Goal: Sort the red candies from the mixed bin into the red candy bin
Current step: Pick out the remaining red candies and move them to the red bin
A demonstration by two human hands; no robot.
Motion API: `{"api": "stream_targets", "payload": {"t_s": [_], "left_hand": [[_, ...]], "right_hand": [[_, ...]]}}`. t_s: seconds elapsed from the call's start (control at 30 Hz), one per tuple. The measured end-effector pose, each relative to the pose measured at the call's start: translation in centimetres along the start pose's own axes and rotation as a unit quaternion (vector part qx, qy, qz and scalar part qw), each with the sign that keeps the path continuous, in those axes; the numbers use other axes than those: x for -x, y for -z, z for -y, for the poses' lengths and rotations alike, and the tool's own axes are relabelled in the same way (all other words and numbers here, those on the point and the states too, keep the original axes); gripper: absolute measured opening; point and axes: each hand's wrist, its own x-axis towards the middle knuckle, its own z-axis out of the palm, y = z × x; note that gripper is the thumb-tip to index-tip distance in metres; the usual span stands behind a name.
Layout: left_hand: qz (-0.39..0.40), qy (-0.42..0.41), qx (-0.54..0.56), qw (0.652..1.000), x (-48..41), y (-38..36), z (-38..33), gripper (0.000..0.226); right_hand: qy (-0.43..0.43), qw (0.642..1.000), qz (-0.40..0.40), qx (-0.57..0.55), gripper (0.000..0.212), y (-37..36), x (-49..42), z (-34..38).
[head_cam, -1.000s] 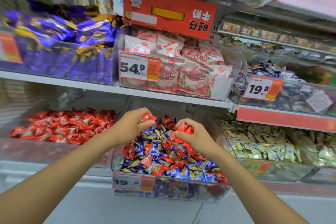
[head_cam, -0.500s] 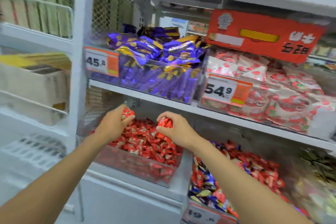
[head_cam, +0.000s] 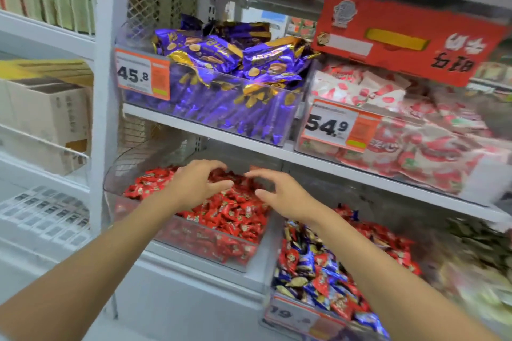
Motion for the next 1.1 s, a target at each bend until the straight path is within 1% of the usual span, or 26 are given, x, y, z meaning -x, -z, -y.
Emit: {"api": "stream_targets", "payload": {"t_s": [0.1, 0.13, 0.2, 0.3, 0.4, 0.47, 0.57, 0.67, 0.77, 0.83, 0.87, 0.9, 0.93, 0.97, 1.0, 1.03, 1.07, 1.1], "left_hand": [[-0.017, 0.056, 0.048, 0.997, 0.3, 0.6, -0.6, 0.04], [-0.02, 0.073, 0.063, 0.995, 0.5, 0.8, -0.4, 0.038], [-0.021, 0.075, 0.08, 0.994, 1.0, 1.0, -1.0, 0.037], [-0.008, 0.01, 0.1, 0.995, 1.4, 0.0, -4.2, 0.035], [0.033, -0.073, 0.094, 0.992, 1.6, -2.6, -9.3, 0.035], [0.066, -0.113, 0.093, 0.987, 1.6, -4.6, -12.9, 0.036], [0.121, -0.157, 0.078, 0.977, 1.4, -7.9, -17.3, 0.037], [0.175, -0.161, 0.074, 0.968, 0.6, -11.6, -20.6, 0.04], [0.239, -0.149, 0.062, 0.957, -0.4, -15.0, -22.9, 0.044], [0.304, -0.15, 0.044, 0.94, -0.9, -17.1, -23.3, 0.051], [0.332, -0.155, 0.009, 0.931, -1.0, -17.8, -23.4, 0.052], [0.343, -0.17, -0.038, 0.923, -1.0, -18.2, -23.3, 0.049], [0.344, -0.185, -0.078, 0.917, -1.0, -18.5, -23.1, 0.042], [0.338, -0.197, -0.086, 0.916, -1.1, -18.6, -22.9, 0.033], [0.333, -0.2, -0.067, 0.919, -1.2, -18.5, -22.7, 0.025], [0.329, -0.199, -0.04, 0.922, -1.2, -18.3, -22.5, 0.022], [0.326, -0.192, -0.019, 0.925, -1.2, -18.0, -22.3, 0.025], [0.323, -0.188, -0.003, 0.928, -1.1, -17.6, -22.2, 0.027]], "right_hand": [[-0.004, 1.0, 0.018, 0.014, 0.038, 0.3, 0.6, 1.0], [-0.011, 1.0, 0.011, 0.024, 0.037, 0.6, 1.2, 1.1], [-0.03, 0.999, -0.019, 0.039, 0.037, 1.6, 3.5, 0.6], [-0.084, 0.994, -0.052, 0.049, 0.034, 3.6, 9.2, -1.9], [-0.16, 0.981, -0.083, 0.071, 0.03, 5.7, 15.3, -6.2], [-0.215, 0.969, -0.106, 0.062, 0.025, 7.0, 18.7, -8.9], [-0.283, 0.95, -0.119, 0.049, 0.024, 8.4, 21.8, -11.6], [-0.312, 0.939, -0.142, 0.03, 0.029, 9.1, 22.4, -13.8], [-0.318, 0.94, -0.123, 0.026, 0.033, 9.4, 21.9, -14.8], [-0.32, 0.942, -0.104, 0.005, 0.032, 9.4, 21.8, -15.2], [-0.323, 0.942, -0.096, -0.003, 0.031, 9.4, 21.8, -15.4], [-0.327, 0.941, -0.084, -0.008, 0.031, 9.5, 21.8, -15.4], [-0.328, 0.942, -0.068, -0.013, 0.03, 9.6, 21.8, -15.4], [-0.324, 0.945, -0.042, -0.023, 0.027, 9.6, 21.9, -15.3], [-0.316, 0.948, -0.005, -0.041, 0.027, 9.7, 22.0, -15.2], [-0.31, 0.948, 0.043, -0.055, 0.033, 9.7, 22.3, -14.9], [-0.31, 0.945, 0.088, -0.057, 0.04, 9.6, 22.5, -14.7], [-0.309, 0.943, 0.115, -0.05, 0.044, 9.4, 22.8, -14.5]]}}
